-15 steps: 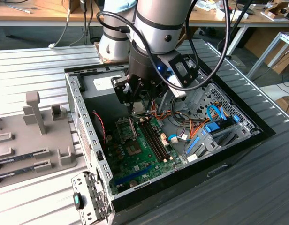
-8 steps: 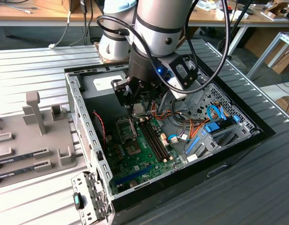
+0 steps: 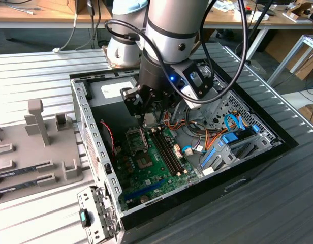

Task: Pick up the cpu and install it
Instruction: 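Place the cpu into insertion slot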

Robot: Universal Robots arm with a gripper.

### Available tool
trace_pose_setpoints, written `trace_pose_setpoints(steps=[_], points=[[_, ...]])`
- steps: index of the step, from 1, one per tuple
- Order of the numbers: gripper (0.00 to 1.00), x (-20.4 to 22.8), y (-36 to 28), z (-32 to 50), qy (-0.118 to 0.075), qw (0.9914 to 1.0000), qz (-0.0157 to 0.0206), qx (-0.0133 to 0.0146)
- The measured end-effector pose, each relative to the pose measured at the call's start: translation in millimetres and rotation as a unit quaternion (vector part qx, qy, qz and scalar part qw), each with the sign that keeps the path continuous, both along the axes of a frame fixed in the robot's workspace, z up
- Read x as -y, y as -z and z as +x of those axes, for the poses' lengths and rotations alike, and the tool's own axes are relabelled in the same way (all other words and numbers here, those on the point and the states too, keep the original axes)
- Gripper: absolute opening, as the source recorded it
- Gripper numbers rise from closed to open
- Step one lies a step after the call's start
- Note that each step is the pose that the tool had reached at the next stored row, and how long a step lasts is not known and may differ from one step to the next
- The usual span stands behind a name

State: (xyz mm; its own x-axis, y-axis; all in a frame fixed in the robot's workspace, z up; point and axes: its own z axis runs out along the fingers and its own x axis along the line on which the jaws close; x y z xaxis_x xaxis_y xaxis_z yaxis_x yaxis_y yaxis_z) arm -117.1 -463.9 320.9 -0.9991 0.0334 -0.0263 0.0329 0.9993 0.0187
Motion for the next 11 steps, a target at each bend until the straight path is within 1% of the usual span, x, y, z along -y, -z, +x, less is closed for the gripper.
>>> trace_pose_setpoints(steps=[11], points=[[0.47,0.5,3.0,0.0,0.0,1.0,0.0,0.0]])
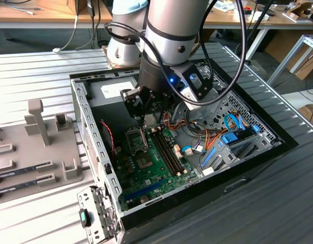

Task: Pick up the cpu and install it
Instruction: 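Place the cpu into insertion slot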

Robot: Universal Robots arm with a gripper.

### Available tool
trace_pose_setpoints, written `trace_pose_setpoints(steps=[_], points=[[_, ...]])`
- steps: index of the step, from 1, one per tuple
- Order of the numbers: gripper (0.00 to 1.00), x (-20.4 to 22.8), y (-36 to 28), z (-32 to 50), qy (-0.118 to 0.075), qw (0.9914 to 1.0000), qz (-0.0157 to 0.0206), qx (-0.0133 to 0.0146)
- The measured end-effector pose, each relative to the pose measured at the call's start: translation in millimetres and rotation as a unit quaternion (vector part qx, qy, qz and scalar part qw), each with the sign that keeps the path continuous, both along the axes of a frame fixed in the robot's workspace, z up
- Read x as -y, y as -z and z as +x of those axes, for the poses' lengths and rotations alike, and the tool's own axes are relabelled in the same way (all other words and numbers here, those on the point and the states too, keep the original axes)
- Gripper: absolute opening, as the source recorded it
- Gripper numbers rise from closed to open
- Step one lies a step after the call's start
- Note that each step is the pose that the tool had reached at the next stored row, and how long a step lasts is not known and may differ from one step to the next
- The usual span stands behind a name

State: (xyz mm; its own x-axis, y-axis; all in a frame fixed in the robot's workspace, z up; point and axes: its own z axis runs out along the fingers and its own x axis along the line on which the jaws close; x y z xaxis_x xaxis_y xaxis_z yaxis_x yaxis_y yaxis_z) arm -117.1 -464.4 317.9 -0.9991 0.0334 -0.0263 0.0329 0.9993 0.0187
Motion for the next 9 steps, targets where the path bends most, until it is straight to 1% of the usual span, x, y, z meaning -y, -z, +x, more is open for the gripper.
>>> trace_pose_setpoints(steps=[9], points=[[0.47,0.3,2.5,0.0,0.0,1.0,0.0,0.0]])
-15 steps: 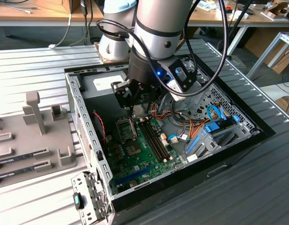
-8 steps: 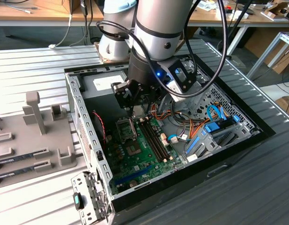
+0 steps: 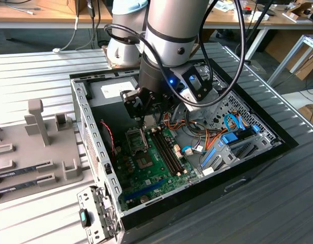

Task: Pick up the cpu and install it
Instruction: 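Place the cpu into insertion slot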

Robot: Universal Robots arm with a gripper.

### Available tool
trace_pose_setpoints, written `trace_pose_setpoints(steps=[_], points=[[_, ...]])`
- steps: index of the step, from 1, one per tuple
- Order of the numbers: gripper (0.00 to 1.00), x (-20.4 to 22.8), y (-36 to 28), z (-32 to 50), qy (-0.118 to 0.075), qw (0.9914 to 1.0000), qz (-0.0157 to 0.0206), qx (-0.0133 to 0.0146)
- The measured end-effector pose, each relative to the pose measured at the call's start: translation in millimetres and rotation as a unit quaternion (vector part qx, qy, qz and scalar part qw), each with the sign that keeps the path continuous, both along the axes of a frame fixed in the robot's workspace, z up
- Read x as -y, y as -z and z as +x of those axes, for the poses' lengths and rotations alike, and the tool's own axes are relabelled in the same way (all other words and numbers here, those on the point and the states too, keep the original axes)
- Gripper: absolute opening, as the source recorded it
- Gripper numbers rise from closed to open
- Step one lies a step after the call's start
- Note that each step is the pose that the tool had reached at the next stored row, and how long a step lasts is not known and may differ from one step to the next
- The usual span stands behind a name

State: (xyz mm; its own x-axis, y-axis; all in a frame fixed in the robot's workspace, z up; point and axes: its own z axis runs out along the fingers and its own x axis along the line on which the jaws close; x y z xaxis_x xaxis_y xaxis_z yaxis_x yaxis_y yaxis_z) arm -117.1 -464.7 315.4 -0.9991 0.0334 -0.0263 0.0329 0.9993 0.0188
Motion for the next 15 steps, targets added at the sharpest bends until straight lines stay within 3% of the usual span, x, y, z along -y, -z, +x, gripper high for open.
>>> trace_pose_setpoints(steps=[15], points=[[0.47,0.6,4.0,0.0,0.0,1.0,0.0,0.0]])
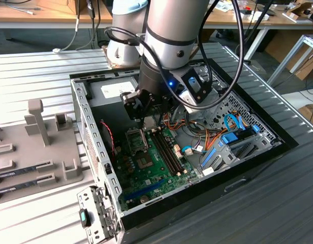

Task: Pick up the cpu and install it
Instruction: 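Place the cpu into insertion slot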

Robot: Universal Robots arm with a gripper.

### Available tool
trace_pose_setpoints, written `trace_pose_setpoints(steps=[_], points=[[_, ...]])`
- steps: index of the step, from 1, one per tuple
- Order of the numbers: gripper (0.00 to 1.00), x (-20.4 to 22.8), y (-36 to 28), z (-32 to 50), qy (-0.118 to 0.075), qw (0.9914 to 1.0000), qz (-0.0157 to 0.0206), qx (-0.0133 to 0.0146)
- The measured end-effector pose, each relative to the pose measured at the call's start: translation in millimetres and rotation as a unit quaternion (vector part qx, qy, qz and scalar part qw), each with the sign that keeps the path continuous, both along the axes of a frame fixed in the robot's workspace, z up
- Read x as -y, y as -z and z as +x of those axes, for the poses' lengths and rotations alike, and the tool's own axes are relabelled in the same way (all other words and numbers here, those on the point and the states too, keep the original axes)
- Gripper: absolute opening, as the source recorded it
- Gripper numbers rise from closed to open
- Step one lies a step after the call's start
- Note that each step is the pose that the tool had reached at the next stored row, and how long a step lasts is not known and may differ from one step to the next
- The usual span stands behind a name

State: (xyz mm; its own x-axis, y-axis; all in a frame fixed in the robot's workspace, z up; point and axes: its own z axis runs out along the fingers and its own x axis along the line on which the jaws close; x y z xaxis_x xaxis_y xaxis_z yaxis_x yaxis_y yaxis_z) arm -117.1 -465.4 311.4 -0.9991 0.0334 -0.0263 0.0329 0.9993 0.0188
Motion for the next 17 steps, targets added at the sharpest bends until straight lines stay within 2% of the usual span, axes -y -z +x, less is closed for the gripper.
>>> trace_pose_setpoints(steps=[17], points=[[0.47,0.5,4.1,0.0,0.0,1.0,0.0,0.0]])
